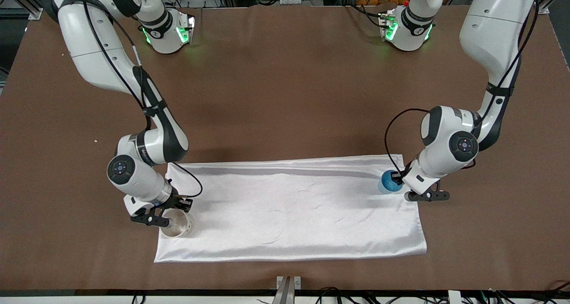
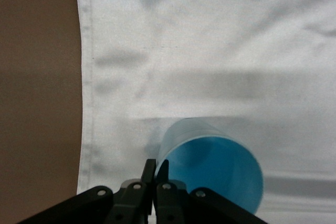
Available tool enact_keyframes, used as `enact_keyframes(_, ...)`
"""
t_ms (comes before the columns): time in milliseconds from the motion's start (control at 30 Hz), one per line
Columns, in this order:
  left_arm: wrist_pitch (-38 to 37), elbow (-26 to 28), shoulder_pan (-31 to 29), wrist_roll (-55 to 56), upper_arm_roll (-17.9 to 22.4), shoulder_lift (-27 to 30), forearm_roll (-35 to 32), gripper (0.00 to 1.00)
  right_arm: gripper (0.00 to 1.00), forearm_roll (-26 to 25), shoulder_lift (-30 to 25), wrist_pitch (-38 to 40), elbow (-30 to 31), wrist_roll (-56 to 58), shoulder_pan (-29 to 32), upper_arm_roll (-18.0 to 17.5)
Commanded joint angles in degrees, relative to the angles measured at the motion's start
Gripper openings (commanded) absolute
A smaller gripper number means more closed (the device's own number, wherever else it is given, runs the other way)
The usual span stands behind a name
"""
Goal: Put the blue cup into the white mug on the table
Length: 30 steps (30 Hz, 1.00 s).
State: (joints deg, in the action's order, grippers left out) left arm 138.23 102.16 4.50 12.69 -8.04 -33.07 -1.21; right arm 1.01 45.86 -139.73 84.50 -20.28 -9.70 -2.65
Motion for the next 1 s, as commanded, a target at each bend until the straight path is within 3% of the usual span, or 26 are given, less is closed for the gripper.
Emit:
enact_keyframes(0, 0.37, 0.32, 0.07, 0.75, 0.39, 1.16, -1.43, 0.0, 0.0, -0.22, 1.25, 0.07, -1.79, -0.11, 0.38, -0.34)
enact_keyframes(467, -3.31, -2.05, 0.95, 0.75, 0.39, 4.15, -1.43, 0.0, 0.0, 0.39, -1.12, 1.21, -1.79, -0.38, -0.23, -0.51)
enact_keyframes(800, -10.88, -5.48, 2.36, 0.84, 0.39, 6.7, -1.34, 0.0, 0.0, 0.66, -6.57, 12.89, -0.65, -0.82, -1.02, -1.13)
enact_keyframes(967, -12.11, -5.92, 2.44, 0.84, 0.3, 7.76, -1.34, 0.0, 0.0, 0.57, -12.28, 9.58, 6.02, -0.64, -2.69, -1.04)
